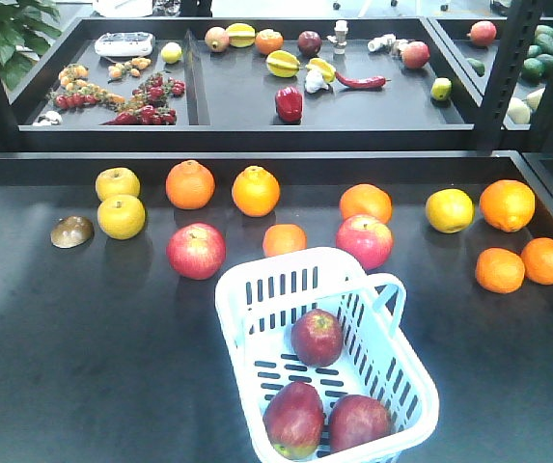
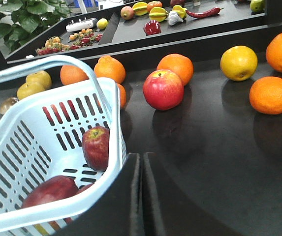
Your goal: Pick three apples into basket with both arms
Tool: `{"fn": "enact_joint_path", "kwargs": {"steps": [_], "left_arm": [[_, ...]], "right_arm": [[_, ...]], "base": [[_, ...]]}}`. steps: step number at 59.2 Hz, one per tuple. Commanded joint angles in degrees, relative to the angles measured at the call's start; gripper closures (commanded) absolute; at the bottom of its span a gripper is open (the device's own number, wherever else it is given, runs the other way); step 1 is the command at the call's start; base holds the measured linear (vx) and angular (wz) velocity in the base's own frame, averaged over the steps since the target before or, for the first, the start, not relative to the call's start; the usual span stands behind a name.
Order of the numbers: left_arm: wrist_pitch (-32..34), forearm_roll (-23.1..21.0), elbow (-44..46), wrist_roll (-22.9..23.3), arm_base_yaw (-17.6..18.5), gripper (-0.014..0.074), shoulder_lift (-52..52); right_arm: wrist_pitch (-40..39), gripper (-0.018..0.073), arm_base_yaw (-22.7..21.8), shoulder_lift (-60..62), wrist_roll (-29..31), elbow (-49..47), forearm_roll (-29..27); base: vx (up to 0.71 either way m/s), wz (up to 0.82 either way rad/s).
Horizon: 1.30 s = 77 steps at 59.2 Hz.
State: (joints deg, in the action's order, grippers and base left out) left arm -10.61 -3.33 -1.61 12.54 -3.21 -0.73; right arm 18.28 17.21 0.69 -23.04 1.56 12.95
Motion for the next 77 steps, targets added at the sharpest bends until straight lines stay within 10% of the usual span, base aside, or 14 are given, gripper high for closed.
{"fn": "enact_joint_path", "kwargs": {"steps": [1, 25, 53, 77], "left_arm": [[4.28, 0.05, 1.46, 0.33, -0.17, 0.0603, -0.72], [4.28, 0.05, 1.46, 0.33, -0.17, 0.0603, -0.72], [4.28, 0.05, 1.46, 0.33, -0.17, 0.0603, -0.72], [4.28, 0.05, 1.46, 0.33, -0.17, 0.0603, -0.72]], "right_arm": [[-5.18, 0.0565, -0.29, 0.65, 4.76, 0.74, -0.16], [-10.27, 0.0565, -15.5, 0.65, 5.92, 0.88, -5.67], [-26.46, 0.0565, -16.04, 0.65, 6.26, 0.88, 2.37], [-22.31, 0.0565, -16.04, 0.65, 6.21, 0.88, 2.11]], "base": [[0.0, 0.0], [0.0, 0.0], [0.0, 0.0], [0.0, 0.0]]}}
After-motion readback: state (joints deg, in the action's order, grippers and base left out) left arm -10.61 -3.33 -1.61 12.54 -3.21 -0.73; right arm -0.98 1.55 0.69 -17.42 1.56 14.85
